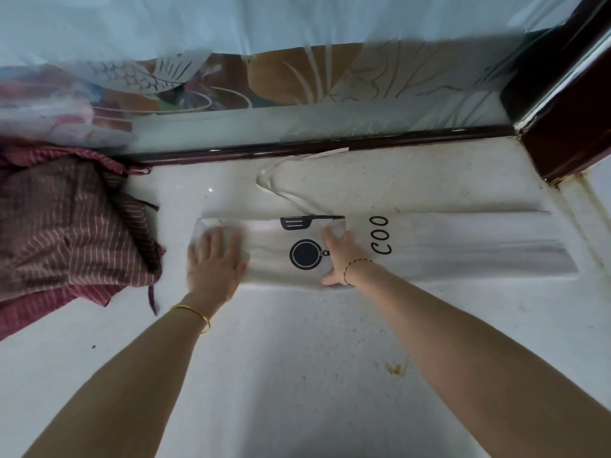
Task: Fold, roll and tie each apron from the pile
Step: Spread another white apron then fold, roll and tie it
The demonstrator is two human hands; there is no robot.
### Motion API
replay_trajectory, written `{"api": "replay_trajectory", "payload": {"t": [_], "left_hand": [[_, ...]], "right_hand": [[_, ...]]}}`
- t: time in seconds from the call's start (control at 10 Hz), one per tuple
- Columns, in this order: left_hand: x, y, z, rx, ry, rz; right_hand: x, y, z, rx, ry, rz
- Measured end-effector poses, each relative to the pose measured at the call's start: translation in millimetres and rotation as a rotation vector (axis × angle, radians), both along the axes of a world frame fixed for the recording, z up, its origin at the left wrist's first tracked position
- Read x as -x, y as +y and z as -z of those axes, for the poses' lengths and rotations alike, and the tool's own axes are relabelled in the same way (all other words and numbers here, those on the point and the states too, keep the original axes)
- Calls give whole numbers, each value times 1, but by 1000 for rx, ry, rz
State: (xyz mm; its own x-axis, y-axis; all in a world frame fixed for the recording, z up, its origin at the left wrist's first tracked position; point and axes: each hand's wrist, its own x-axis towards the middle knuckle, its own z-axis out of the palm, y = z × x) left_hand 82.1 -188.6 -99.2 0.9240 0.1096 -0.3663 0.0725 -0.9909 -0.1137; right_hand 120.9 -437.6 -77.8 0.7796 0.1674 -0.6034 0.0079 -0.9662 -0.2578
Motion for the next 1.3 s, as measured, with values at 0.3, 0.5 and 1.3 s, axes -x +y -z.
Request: {"api": "replay_trajectory", "payload": {"t": [0.3, 0.5, 1.3], "left_hand": [[-25, 15, -29, 295, -89, -467], [-35, 24, -24, 444, -3, -601], [-42, -56, -87, 1233, -317, -581]], "right_hand": [[6, 34, -10, 50, -70, 60], [13, 98, -2, -59, -76, -46], [23, 58, -8, -1270, 601, 469]]}}
